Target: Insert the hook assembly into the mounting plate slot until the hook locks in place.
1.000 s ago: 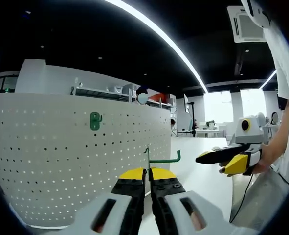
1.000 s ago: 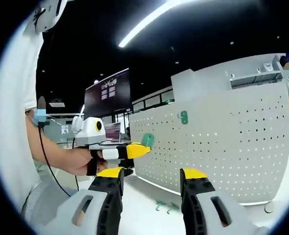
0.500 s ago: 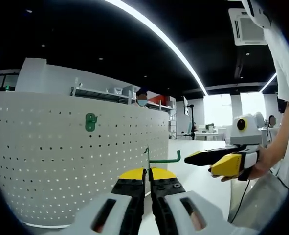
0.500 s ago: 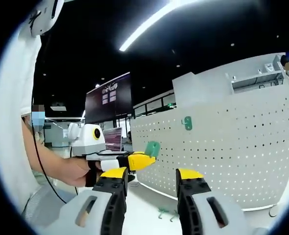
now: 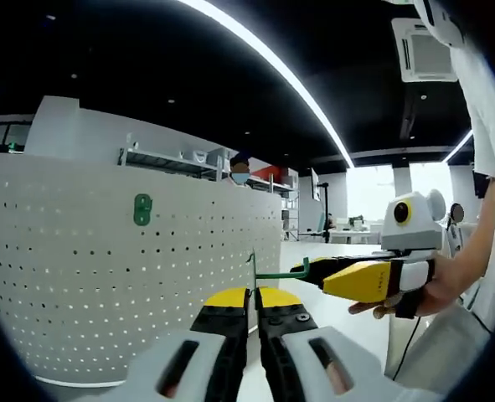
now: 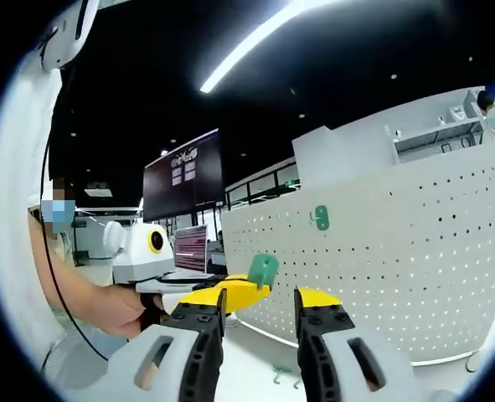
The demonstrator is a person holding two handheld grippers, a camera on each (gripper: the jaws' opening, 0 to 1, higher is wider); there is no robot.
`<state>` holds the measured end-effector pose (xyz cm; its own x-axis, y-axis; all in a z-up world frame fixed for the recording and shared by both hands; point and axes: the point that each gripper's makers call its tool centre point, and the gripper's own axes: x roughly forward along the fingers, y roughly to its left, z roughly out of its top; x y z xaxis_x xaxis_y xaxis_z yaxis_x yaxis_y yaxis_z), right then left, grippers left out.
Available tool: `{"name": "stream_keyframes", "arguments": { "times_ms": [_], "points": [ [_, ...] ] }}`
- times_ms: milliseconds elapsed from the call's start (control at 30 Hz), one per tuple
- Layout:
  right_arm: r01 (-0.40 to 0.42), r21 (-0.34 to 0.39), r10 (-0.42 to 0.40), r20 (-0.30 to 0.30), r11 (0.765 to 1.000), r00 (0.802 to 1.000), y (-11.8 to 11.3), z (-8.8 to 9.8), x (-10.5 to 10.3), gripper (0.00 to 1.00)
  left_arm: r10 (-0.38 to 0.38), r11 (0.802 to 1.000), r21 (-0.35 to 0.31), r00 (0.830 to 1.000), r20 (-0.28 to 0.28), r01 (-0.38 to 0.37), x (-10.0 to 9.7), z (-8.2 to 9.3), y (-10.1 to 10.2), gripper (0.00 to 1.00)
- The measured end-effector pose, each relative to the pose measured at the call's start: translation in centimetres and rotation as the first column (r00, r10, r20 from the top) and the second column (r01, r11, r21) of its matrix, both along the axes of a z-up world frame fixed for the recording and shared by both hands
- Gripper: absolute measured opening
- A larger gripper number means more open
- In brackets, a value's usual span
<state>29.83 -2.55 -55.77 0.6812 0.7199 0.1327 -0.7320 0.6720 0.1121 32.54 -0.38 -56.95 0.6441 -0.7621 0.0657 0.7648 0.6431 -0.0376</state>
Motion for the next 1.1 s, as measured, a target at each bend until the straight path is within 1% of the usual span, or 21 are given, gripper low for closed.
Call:
{"name": "stream_keyframes", "arguments": {
  "times_ms": [200, 267, 533, 633, 733, 900, 967, 1000, 1100],
  "points": [
    [0.0, 0.004, 0.0, 0.006, 1.0, 1.0, 0.3, 0.4, 0.3, 0.28, -0.006, 1.0, -0.007, 1.0, 0.003, 0.006, -0.2, 0.2, -0.2, 0.03],
    [-0.009, 0.018, 0.01, -0.004, 1.0, 1.0, 0.5, 0.4, 0.4, 0.26, -0.007, 1.0, -0.007, 1.0, 0.003, 0.007, -0.2, 0.2, -0.2, 0.03],
    [-0.012, 0.034, 0.012, -0.016, 0.999, 1.0, 1.0, 0.5, 0.5, 0.22, -0.012, 1.0, -0.016, 1.0, 0.0, 0.012, -0.6, 0.3, -0.5, 0.03],
    [-0.011, 0.04, 0.012, -0.017, 0.999, 1.0, 1.0, 0.5, 0.7, 0.18, -0.012, 1.0, -0.018, 1.0, 0.001, 0.012, -0.7, 0.4, -0.6, 0.03],
    [-0.008, 0.043, 0.009, -0.013, 0.999, 1.0, 0.9, 0.6, 0.7, 0.16, -0.015, 1.0, -0.017, 1.0, 0.004, 0.015, -0.7, 0.5, -0.6, 0.03],
    [-0.004, 0.056, 0.005, -0.023, 0.998, 1.0, 0.8, 0.7, 0.9, 0.13, -0.02, 1.0, -0.01, 1.0, 0.011, 0.02, -0.9, 0.5, -0.8, 0.03],
    [-0.01, 0.078, 0.013, -0.039, 0.997, 0.999, 0.9, 0.8, 0.9, 0.12, -0.024, 1.0, -0.006, 1.0, 0.016, 0.024, -1.0, 0.6, -1.0, 0.03],
    [-0.008, 0.079, 0.011, -0.042, 0.997, 0.999, 0.8, 0.7, 0.9, 0.11, -0.023, 1.0, 0.003, 0.999, 0.022, 0.023, -1.1, 0.6, -1.0, 0.03],
    [-0.014, 0.081, 0.018, -0.047, 0.997, 0.999, 1.0, 0.7, 0.9, 0.06, -0.028, 1.0, 0.009, 0.999, 0.016, 0.027, -1.1, 0.4, -1.1, 0.02]
  ]
}}
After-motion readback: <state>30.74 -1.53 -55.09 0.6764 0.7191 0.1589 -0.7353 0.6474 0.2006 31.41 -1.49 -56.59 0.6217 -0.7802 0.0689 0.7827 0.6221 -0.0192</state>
